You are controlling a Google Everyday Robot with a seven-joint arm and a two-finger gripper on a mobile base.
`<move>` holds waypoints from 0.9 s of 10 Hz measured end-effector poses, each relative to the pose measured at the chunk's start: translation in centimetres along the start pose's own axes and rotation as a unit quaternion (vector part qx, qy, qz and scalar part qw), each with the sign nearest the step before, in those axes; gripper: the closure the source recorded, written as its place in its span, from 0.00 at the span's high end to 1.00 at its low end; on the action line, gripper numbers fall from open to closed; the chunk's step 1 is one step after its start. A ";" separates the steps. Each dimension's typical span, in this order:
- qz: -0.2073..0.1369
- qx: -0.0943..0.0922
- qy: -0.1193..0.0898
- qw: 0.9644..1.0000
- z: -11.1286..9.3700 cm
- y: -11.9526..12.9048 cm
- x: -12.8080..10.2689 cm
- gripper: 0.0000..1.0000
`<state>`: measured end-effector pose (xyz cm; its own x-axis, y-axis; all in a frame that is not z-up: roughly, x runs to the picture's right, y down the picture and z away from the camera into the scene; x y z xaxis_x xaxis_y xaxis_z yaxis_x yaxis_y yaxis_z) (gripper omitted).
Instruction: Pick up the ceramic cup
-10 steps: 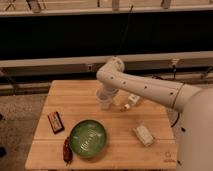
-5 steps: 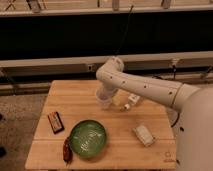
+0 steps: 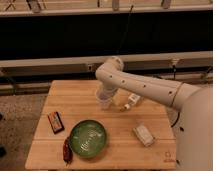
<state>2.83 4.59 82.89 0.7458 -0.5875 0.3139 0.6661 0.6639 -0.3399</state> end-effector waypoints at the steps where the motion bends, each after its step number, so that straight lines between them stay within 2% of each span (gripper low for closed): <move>1: -0.001 0.001 0.000 1.000 0.1 0.0 0.0 0.80; 9: -0.012 0.001 -0.003 1.000 1.0 -0.2 0.0 0.80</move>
<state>2.69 4.98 83.83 0.7298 -0.6001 0.3275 0.6835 0.6513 -0.3297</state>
